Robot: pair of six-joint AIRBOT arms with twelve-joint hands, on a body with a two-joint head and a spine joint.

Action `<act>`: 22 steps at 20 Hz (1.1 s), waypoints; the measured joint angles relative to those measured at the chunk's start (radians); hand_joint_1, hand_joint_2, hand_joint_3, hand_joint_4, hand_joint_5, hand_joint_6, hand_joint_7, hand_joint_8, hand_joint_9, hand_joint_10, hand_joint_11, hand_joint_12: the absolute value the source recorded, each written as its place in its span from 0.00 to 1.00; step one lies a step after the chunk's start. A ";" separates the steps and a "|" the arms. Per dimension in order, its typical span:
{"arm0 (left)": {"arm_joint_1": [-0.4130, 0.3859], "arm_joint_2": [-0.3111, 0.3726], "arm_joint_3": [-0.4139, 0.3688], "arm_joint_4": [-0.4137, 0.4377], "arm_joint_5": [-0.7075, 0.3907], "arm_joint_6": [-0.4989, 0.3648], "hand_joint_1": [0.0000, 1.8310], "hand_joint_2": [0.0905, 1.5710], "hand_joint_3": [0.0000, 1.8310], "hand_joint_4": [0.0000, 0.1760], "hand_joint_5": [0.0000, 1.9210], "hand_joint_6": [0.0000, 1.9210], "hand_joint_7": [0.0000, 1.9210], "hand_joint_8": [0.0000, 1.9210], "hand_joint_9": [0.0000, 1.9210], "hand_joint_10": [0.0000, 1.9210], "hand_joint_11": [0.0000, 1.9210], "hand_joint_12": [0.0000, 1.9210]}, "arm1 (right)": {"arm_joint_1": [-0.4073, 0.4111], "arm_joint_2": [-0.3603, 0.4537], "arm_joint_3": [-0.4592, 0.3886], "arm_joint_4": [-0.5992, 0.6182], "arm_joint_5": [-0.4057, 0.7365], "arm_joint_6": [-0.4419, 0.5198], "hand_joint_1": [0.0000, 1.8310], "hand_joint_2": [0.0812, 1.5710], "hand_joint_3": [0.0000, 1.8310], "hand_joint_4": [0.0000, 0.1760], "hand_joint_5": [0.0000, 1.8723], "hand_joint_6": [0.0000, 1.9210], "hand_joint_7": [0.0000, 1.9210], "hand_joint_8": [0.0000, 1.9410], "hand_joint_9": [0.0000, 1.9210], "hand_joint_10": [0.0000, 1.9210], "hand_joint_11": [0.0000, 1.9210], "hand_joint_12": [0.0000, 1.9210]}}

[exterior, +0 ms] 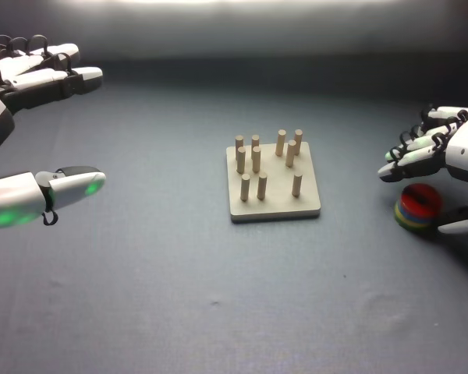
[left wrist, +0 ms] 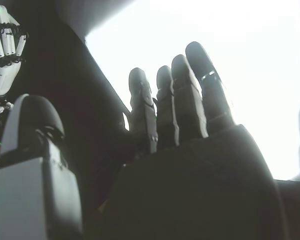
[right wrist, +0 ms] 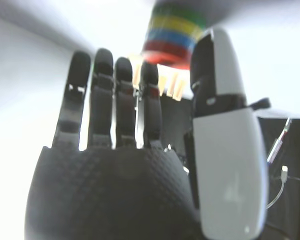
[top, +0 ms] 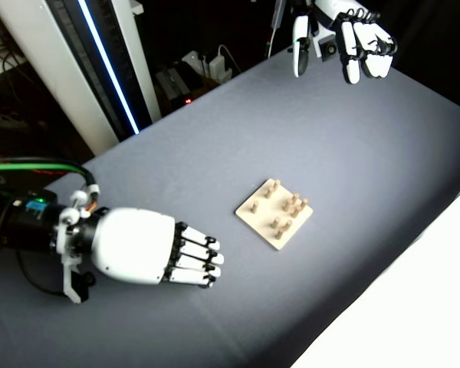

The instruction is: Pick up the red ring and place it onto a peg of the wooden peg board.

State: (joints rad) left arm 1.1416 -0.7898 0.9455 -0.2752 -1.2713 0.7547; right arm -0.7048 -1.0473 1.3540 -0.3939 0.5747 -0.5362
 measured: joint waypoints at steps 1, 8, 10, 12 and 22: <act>0.000 0.000 0.000 0.000 0.000 0.000 0.35 0.67 0.00 0.00 0.23 0.00 0.12 0.00 0.12 0.00 0.00 0.48 | 0.000 -0.002 0.001 0.000 -0.006 0.000 0.61 0.65 0.00 0.00 0.33 0.01 0.28 0.01 0.32 0.02 0.09 0.60; 0.000 0.000 0.002 0.002 0.000 -0.004 0.35 0.66 0.00 0.00 0.24 0.00 0.13 0.00 0.13 0.00 0.00 0.51 | 0.000 -0.010 0.005 0.001 -0.006 -0.002 0.65 0.66 0.00 0.00 0.45 0.01 0.46 0.03 0.45 0.07 0.13 0.76; 0.000 0.000 0.002 0.005 0.000 -0.004 0.34 0.67 0.00 0.00 0.23 0.00 0.13 0.00 0.13 0.00 0.00 0.50 | 0.000 -0.011 0.005 0.001 -0.005 -0.002 0.65 0.74 0.00 0.00 0.44 0.53 0.45 0.66 0.38 0.32 0.13 0.83; 0.000 -0.003 0.002 0.003 -0.001 -0.004 0.37 0.67 0.00 0.00 0.24 0.00 0.14 0.00 0.14 0.00 0.00 0.52 | 0.000 -0.011 0.008 0.001 -0.003 -0.002 0.66 0.72 0.00 0.04 0.48 0.54 0.48 0.60 0.40 0.43 0.23 0.78; 0.000 -0.005 0.004 0.002 0.000 -0.005 0.35 0.66 0.00 0.00 0.25 0.00 0.14 0.00 0.15 0.00 0.00 0.53 | 0.013 -0.014 -0.004 -0.002 0.021 -0.007 0.69 0.67 0.00 0.00 0.57 0.37 0.55 0.55 0.53 0.58 0.41 0.80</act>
State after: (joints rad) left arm 1.1416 -0.7952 0.9493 -0.2729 -1.2716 0.7502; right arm -0.6922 -1.0615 1.3502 -0.3958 0.5953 -0.5434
